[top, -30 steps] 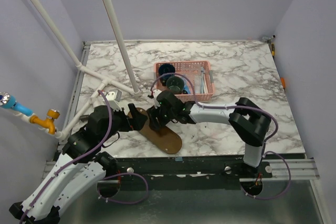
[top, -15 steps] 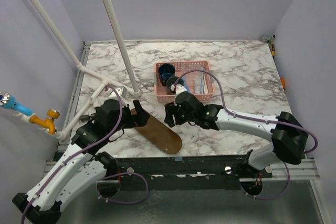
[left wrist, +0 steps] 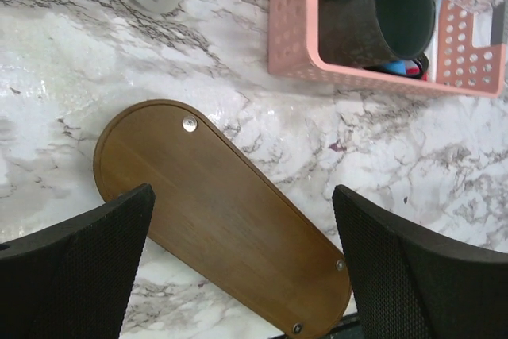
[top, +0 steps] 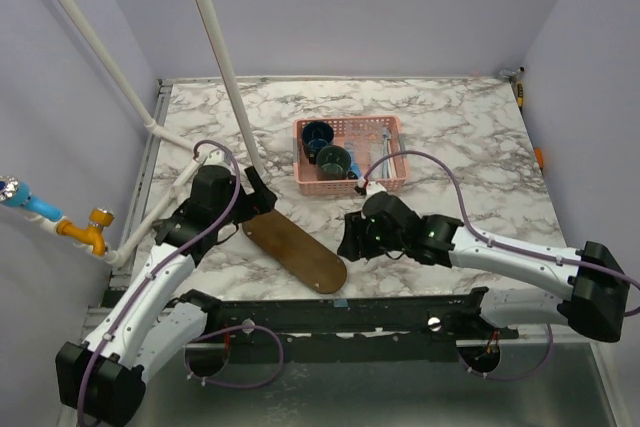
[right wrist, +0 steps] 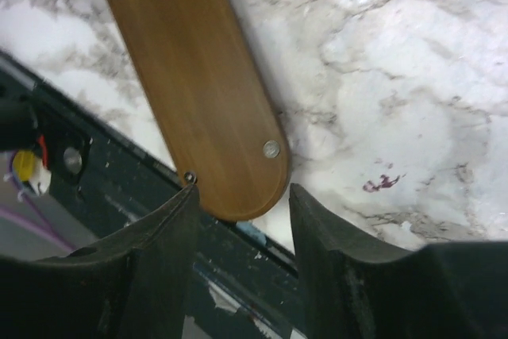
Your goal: Prepare toiletry sets of a toothbrush and toothpaste on the tray
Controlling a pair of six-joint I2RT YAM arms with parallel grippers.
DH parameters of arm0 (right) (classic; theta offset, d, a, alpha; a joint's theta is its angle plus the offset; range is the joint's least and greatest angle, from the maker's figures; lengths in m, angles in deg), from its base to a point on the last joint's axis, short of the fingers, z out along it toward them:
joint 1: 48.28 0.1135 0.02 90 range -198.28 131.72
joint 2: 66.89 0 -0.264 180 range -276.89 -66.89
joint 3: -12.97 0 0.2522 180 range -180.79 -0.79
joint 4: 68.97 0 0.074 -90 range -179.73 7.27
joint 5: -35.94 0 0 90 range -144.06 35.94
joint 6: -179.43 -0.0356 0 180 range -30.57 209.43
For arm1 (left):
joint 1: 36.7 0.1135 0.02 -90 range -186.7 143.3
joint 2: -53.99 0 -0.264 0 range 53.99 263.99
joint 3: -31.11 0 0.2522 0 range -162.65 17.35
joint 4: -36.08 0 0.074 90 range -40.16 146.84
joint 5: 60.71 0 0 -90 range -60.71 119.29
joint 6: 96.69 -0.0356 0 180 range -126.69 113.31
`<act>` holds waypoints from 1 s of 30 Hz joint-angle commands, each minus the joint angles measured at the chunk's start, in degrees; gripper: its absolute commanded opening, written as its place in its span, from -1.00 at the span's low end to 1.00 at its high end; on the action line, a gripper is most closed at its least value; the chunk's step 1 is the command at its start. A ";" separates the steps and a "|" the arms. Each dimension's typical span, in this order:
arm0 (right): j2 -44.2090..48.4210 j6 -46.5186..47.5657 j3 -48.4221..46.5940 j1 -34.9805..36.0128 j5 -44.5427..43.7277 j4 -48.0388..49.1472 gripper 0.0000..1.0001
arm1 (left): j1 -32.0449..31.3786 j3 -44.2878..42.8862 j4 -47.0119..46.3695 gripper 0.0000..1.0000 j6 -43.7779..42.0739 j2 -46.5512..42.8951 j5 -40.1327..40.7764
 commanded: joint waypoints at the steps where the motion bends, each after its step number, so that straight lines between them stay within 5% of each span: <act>1: 2.08 -2.72 2.22 3.01 5.55 0.30 -0.04 | 4.47 1.11 -7.15 0.81 1.70 4.49 -5.53; 8: -3.39 -5.57 1.33 11.20 4.20 6.32 -0.73 | 7.80 0.08 -11.09 0.40 2.46 12.06 -4.23; 11: -6.95 -5.96 -0.41 13.49 3.60 8.54 -0.89 | 9.71 -0.40 -12.46 0.08 2.94 15.58 -3.91; 24: -21.64 -5.45 -9.39 18.55 3.61 13.60 -0.99 | 12.83 -3.32 -19.15 -0.97 4.95 30.22 -5.72; 30: -26.86 -5.72 -11.95 19.17 3.54 14.64 -0.99 | 13.27 -5.48 -19.47 -1.00 5.06 35.99 -5.09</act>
